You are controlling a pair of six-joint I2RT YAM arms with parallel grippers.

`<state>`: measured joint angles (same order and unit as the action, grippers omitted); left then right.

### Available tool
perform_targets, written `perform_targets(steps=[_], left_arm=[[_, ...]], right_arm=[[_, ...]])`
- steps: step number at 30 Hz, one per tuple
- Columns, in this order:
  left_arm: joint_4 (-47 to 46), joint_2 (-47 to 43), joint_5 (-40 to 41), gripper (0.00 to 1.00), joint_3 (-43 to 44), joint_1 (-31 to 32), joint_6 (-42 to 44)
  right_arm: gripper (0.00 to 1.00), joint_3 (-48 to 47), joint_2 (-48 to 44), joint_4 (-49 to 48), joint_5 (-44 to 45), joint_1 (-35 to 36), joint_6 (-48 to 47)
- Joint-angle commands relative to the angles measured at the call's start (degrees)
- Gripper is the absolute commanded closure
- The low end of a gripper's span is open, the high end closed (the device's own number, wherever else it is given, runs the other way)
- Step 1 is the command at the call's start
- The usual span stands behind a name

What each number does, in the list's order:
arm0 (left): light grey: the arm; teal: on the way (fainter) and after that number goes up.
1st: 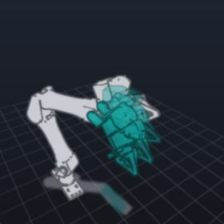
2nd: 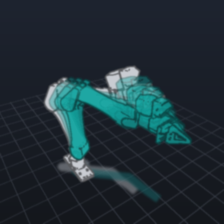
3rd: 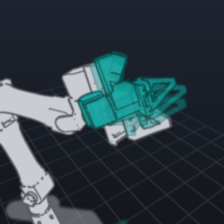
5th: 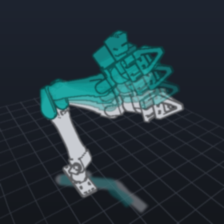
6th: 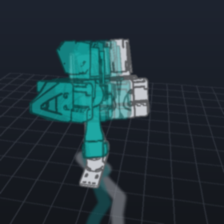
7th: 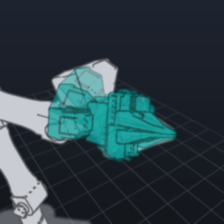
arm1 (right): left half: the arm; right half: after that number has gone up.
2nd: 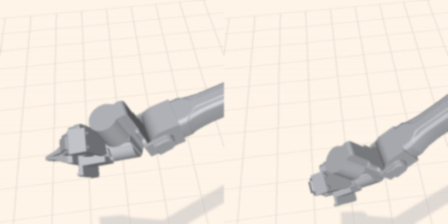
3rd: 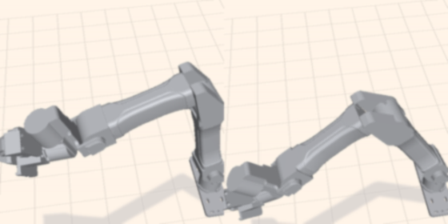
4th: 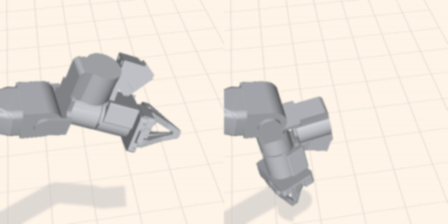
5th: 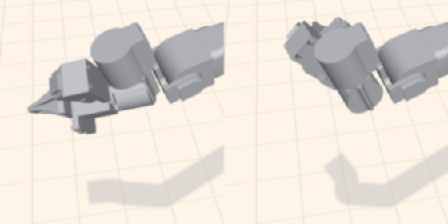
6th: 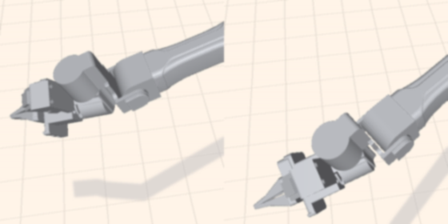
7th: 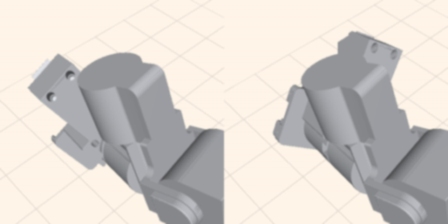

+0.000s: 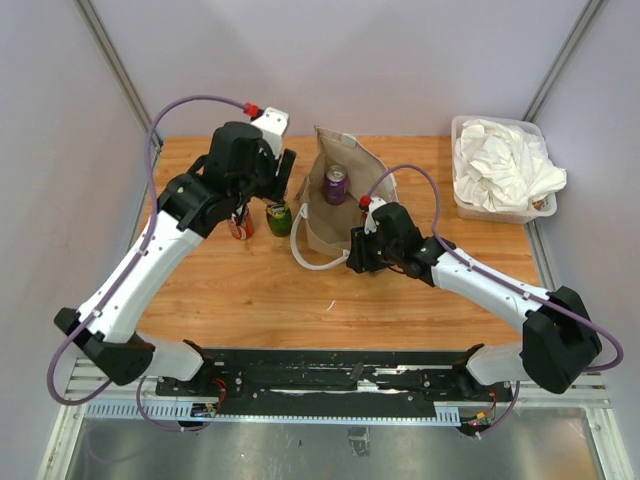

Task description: Take the beverage out of the canvas bag

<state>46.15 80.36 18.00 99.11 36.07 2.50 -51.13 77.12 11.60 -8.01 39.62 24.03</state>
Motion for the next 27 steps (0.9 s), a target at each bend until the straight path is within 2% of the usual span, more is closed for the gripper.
perform_targets(steps=[1, 6, 13, 20, 27], left_arm=[[-9.4, -8.7, 4.7, 1.0, -8.5, -2.6, -2.5], [-13.2, -13.4, 1.7, 1.0, -21.6, -6.9, -5.6], [-22.0, -15.6, 0.5, 1.0, -37.7, -7.5, -9.4], [-32.6, -15.8, 0.7, 0.99, -47.1, -7.5, -11.1], [-39.9, -12.1, 0.4, 0.99, -51.3, -7.7, -11.7]], right_arm=[[0.59, 1.0, 0.9, 3.0, -1.2, 1.0, 0.4], [0.59, 1.3, 1.0, 2.8, -1.1, 1.0, 0.5], [0.59, 2.0, 0.1, 3.6, -0.2, 1.1, 0.4], [0.59, 2.0, -0.7, 3.7, 0.5, 1.1, 0.5], [0.59, 2.2, -0.9, 3.7, 0.6, 1.0, 0.7]])
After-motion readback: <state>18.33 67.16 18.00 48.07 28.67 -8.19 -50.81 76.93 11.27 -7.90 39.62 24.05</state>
